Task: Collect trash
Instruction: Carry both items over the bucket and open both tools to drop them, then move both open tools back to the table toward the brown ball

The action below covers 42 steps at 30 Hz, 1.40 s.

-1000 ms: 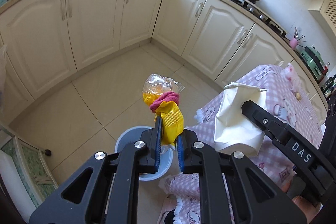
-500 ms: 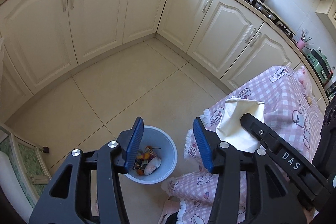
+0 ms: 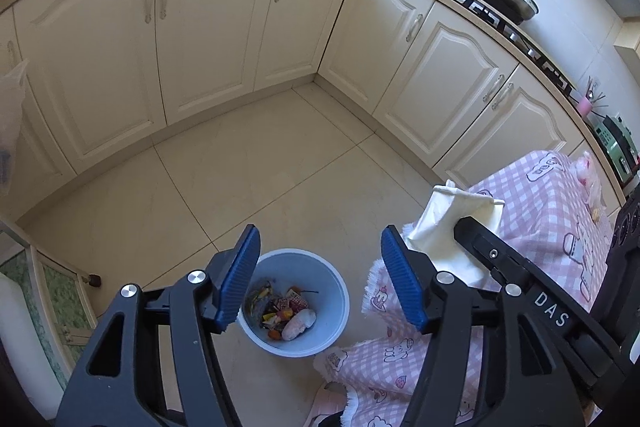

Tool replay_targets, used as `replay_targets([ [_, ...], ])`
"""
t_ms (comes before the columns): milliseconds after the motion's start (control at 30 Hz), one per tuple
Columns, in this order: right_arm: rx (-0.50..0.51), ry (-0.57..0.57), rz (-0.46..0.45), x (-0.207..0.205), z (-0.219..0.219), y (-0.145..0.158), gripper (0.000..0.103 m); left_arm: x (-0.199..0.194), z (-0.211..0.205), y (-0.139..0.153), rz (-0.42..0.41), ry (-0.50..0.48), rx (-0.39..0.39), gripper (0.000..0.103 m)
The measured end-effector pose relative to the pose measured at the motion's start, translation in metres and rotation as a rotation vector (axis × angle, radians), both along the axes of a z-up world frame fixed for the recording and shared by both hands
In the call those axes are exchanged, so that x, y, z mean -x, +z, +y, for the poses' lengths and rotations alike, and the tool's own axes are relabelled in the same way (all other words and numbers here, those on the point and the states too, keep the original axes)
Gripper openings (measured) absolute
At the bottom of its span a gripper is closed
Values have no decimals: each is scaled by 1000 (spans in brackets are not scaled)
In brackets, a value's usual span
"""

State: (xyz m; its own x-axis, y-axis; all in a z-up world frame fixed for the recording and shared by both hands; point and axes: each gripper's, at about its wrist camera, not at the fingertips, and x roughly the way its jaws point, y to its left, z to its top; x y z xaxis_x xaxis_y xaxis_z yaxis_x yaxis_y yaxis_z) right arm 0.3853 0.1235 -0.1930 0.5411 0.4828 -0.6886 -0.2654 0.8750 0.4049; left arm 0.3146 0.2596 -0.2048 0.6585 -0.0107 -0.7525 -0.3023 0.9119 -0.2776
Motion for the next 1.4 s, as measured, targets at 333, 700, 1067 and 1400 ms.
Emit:
replay_targets([
  [333, -18, -17, -28, 4, -12, 18, 46, 4, -9, 20, -27, -6, -15, 61],
  [700, -38, -129, -110, 17, -98, 64, 47, -3, -83, 66, -105, -144, -52, 64],
  [1067, 0, -358, -214, 19, -251, 106, 47, -34, -211, 97, -172, -358, -90, 75],
  [1400, 149, -399, -66, -50, -339, 71, 47, -93, -295, 85, -129, -462, -98, 75],
])
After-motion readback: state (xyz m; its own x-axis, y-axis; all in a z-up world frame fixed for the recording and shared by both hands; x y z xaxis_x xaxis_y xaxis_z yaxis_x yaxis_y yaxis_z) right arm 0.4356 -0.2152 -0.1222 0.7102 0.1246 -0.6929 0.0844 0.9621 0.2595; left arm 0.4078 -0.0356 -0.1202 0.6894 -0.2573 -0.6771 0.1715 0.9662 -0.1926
